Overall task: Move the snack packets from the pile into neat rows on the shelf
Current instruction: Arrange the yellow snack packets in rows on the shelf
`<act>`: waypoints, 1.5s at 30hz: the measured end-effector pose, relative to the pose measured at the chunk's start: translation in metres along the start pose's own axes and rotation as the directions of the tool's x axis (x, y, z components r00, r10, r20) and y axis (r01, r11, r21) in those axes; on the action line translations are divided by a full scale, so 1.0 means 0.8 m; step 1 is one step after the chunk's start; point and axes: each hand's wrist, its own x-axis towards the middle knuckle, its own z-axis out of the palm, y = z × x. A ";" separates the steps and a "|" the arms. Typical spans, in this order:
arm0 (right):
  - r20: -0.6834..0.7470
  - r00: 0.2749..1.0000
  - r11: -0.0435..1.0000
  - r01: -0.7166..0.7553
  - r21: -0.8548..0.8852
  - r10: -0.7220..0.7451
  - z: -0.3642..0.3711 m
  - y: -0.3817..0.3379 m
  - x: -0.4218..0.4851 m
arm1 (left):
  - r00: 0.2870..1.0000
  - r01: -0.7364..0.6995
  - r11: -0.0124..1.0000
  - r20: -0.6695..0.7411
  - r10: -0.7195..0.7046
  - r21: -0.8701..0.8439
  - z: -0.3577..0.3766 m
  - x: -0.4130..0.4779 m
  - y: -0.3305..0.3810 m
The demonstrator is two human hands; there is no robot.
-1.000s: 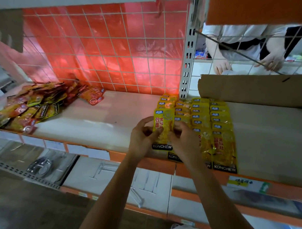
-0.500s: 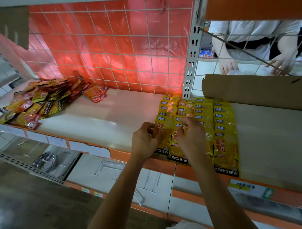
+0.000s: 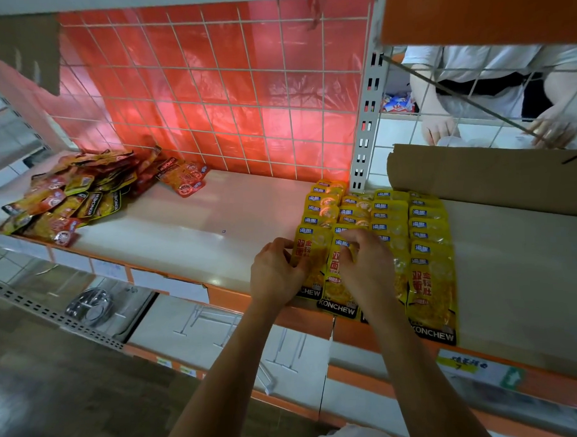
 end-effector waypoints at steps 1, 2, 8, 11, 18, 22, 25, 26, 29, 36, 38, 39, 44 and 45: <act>0.000 1.000 1.000 0.000 0.003 0.000 0.000 0.000 0.000 | 1.000 0.001 1.000 -0.002 -0.001 0.001 0.000 0.000 0.001; 0.000 1.000 1.000 0.002 0.005 -0.002 -0.001 0.001 0.001 | 1.000 0.000 1.000 -0.004 0.000 0.004 0.000 -0.001 0.001; -0.011 0.999 0.999 0.036 -0.013 -0.036 0.002 0.000 0.003 | 0.999 -0.006 0.998 -0.034 0.009 0.069 0.002 -0.001 0.003; -0.012 0.999 0.999 0.044 -0.032 -0.044 0.005 -0.004 0.003 | 0.998 0.020 0.999 -0.064 -0.018 0.036 0.002 0.000 -0.001; -0.060 0.998 0.998 0.024 -0.052 -0.027 0.015 -0.016 0.008 | 0.999 0.008 0.992 -0.033 -0.004 0.123 0.007 0.004 -0.004; -0.079 0.996 0.997 0.035 -0.072 -0.041 0.031 -0.032 0.015 | 0.999 -0.022 0.994 -0.038 0.026 0.107 -0.001 0.016 -0.013; -0.087 0.996 0.996 0.030 -0.086 -0.037 0.053 -0.056 0.019 | 0.994 -0.063 0.994 -0.081 0.071 0.093 -0.021 0.036 -0.030; -0.096 0.995 0.997 0.029 -0.067 -0.036 0.062 -0.067 0.019 | 0.992 -0.085 0.992 -0.090 0.094 0.094 -0.029 0.044 -0.039; -0.127 0.989 0.997 0.075 -0.020 -0.077 0.095 -0.099 0.018 | 0.986 -0.146 0.982 -0.069 0.155 0.119 -0.054 0.068 -0.068; -0.055 0.993 0.990 0.094 -0.108 -0.100 0.151 -0.145 0.025 | 0.923 -0.385 0.916 0.038 0.383 0.111 -0.073 0.101 -0.113; -0.059 0.994 0.989 0.086 -0.123 -0.093 0.147 -0.145 0.029 | 0.896 -0.444 0.892 0.006 0.445 0.082 -0.069 0.108 -0.108; -0.059 0.995 0.990 0.071 -0.123 -0.079 0.142 -0.143 0.031 | 0.883 -0.468 0.881 -0.005 0.470 0.068 -0.066 0.110 -0.102; -0.104 0.995 0.985 -0.018 -0.169 0.000 0.113 -0.120 0.032 | 0.840 -0.543 0.840 0.037 0.542 0.012 -0.043 0.112 -0.077; -0.122 0.992 0.985 -0.035 -0.170 0.014 0.108 -0.115 0.031 | 0.834 -0.551 0.835 0.044 0.550 0.005 -0.039 0.111 -0.072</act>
